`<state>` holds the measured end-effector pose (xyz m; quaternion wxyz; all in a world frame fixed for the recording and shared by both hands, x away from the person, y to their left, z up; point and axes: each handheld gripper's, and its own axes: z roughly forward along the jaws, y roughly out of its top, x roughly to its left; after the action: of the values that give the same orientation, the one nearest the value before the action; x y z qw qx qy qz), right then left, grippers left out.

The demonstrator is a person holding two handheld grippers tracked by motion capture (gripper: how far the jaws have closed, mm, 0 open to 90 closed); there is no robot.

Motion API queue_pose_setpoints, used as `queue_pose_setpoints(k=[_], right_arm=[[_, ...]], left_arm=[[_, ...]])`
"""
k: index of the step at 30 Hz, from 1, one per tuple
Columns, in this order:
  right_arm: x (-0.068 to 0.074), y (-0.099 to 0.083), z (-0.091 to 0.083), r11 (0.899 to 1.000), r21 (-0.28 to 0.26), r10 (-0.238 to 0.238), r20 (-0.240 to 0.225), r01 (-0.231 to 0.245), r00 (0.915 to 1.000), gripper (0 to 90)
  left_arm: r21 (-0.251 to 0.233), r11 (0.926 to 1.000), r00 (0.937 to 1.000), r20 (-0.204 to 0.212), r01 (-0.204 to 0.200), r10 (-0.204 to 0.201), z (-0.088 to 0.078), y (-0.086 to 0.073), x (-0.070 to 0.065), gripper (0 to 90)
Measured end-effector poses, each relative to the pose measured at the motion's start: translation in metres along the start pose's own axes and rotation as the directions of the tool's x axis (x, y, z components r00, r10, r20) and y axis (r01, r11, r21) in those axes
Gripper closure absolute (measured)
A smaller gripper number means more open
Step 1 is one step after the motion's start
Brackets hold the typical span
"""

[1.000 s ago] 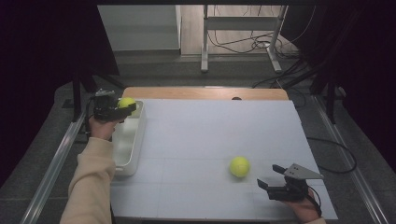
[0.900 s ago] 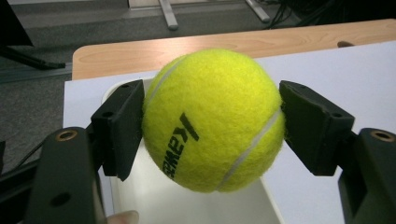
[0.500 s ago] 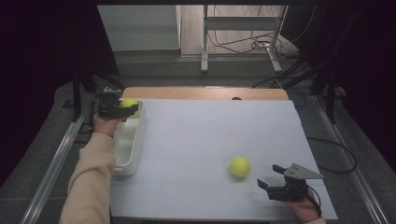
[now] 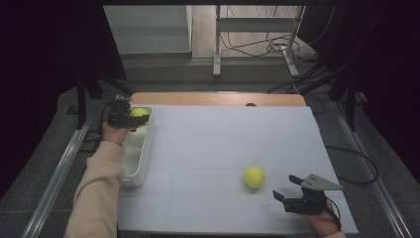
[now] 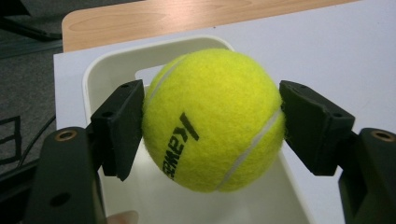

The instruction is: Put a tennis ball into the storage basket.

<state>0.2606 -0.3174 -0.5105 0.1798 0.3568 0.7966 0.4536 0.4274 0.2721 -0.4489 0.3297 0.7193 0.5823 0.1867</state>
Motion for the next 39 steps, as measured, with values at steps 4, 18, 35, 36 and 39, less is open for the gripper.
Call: queue_pose_setpoints(k=[4, 18, 35, 36, 39], right_arm=[[0.000, 0.000, 0.000, 1.000, 0.001, -0.001, 0.002, 0.001, 1.0000, 14.5], [-0.001, 0.000, 0.000, 1.000, 0.004, -0.001, 0.006, 0.001, 1.0000, 14.6], [0.000, 0.000, 0.000, 1.000, 0.005, -0.002, 0.008, 0.002, 1.0000, 14.7], [0.000, 0.000, 0.000, 1.000, 0.006, -0.002, 0.008, 0.002, 1.0000, 14.7], [0.000, 0.000, 0.000, 1.000, 0.006, -0.003, 0.010, 0.003, 0.9999, 14.7]], left_arm=[[0.004, 1.0000, 1.0000, -0.005, -0.001, 0.001, 0.001, -0.001, 0.001, 27.0], [0.001, 1.0000, 1.0000, -0.006, -0.004, 0.004, 0.000, -0.003, 0.000, 26.8], [-0.081, 0.9965, 0.9997, 0.017, -0.017, 0.018, -0.011, -0.002, -0.005, 14.3], [-0.090, 0.9958, 0.9994, 0.029, -0.016, 0.019, -0.013, -0.002, -0.005, 14.3], [-0.116, 0.9931, 0.9979, 0.061, -0.016, 0.023, -0.018, -0.003, -0.007, 14.2]])
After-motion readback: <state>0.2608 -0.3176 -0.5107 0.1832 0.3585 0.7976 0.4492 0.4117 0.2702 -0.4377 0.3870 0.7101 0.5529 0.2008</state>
